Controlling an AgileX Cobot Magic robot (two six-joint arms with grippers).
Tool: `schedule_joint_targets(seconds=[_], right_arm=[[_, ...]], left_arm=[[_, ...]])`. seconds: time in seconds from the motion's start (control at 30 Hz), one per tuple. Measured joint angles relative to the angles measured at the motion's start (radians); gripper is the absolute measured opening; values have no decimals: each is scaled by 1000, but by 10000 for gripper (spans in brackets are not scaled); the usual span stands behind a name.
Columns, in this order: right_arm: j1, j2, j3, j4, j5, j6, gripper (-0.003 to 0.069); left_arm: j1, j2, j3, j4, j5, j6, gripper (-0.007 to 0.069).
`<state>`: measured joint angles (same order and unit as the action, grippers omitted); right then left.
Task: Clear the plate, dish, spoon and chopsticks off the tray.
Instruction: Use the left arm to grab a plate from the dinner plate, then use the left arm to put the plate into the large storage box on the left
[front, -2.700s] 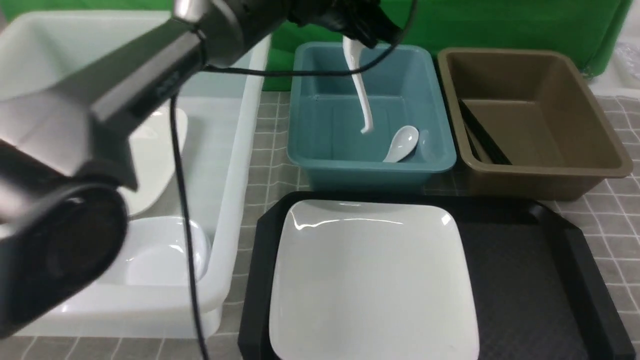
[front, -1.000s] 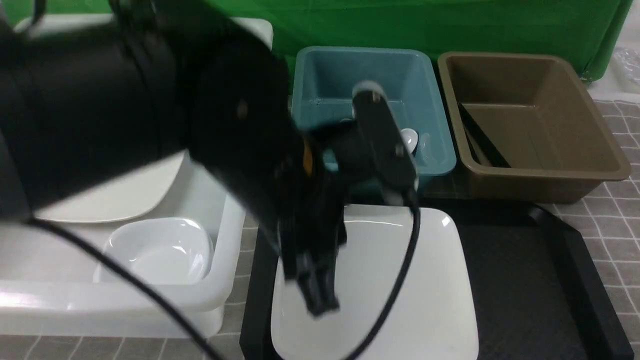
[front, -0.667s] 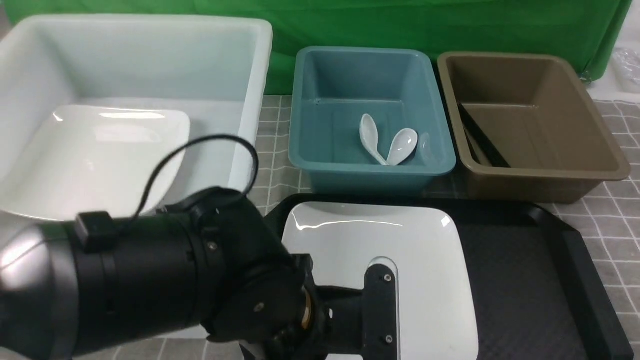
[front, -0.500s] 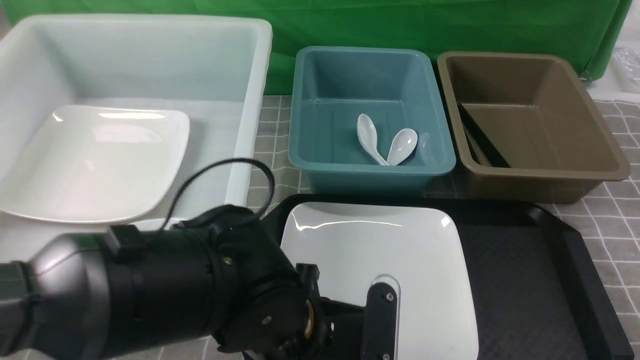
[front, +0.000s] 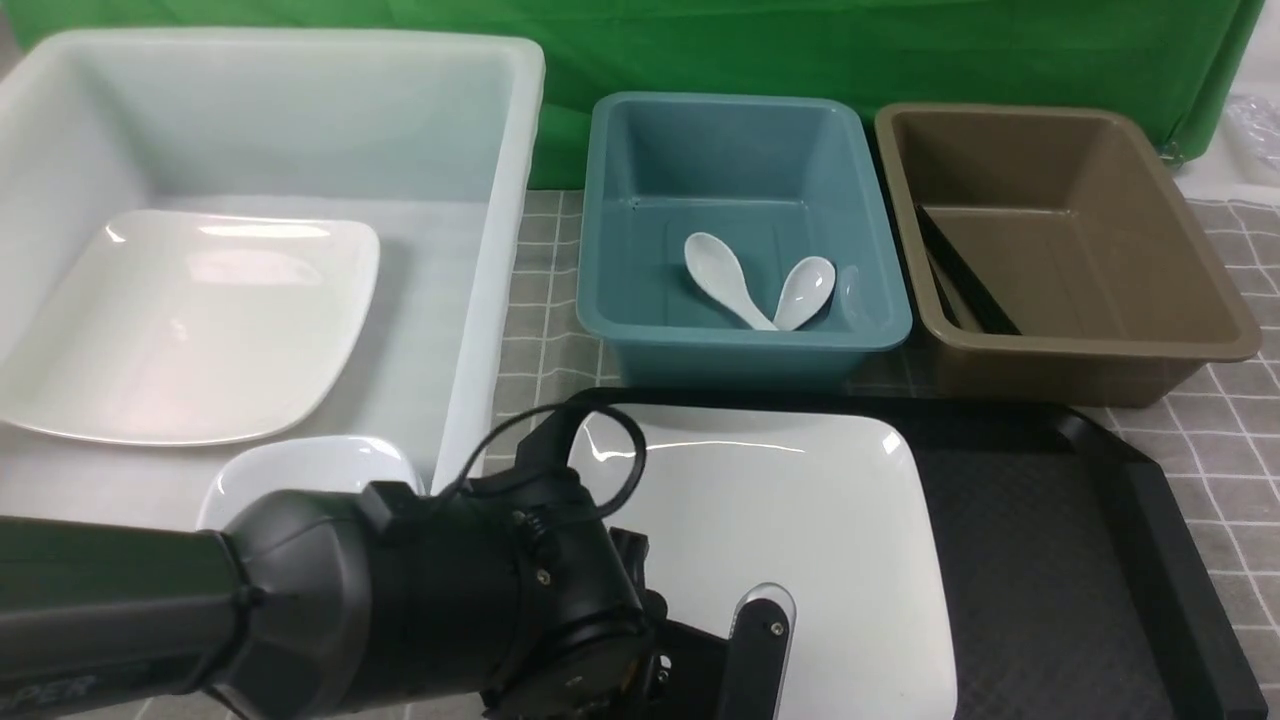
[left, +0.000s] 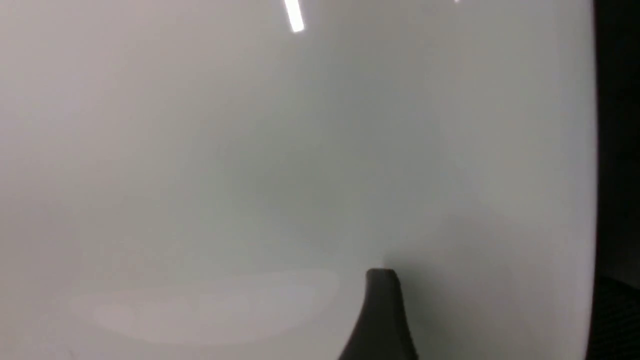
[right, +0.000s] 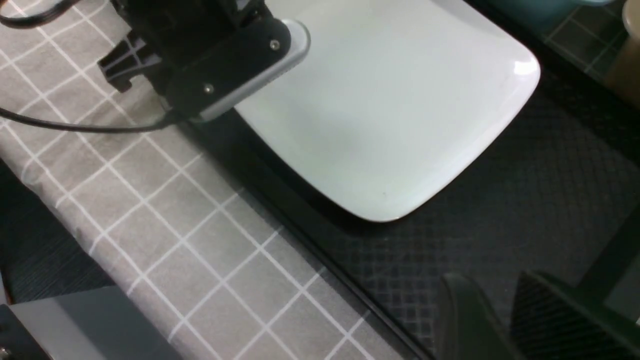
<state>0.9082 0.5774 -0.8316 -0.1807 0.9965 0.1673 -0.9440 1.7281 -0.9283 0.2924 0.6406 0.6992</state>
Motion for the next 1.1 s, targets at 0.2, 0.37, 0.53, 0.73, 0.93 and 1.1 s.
schedule_joint_targets(seconds=[0.2,0.37,0.53,0.73,0.93,1.1], right_arm=[[0,0,0,0,4,-1,196],[0,0,0,0,4,-1,198],[0,0,0,0,3,-1,201],[0,0,0,0,-12,0,206],[0,0,-8,0,-20,11,206],[0,0,-25,-12,-66,29,202]], left_arm=[[0,18,-1,18,-7,-16,455],[0,21,-1,20,-18,-75,349],[-5,24,-1,54,-53,-101,203],[-44,-16,4,58,-25,-109,179],[-101,-166,6,63,22,-123,67],[-107,-338,-1,55,26,-123,21]])
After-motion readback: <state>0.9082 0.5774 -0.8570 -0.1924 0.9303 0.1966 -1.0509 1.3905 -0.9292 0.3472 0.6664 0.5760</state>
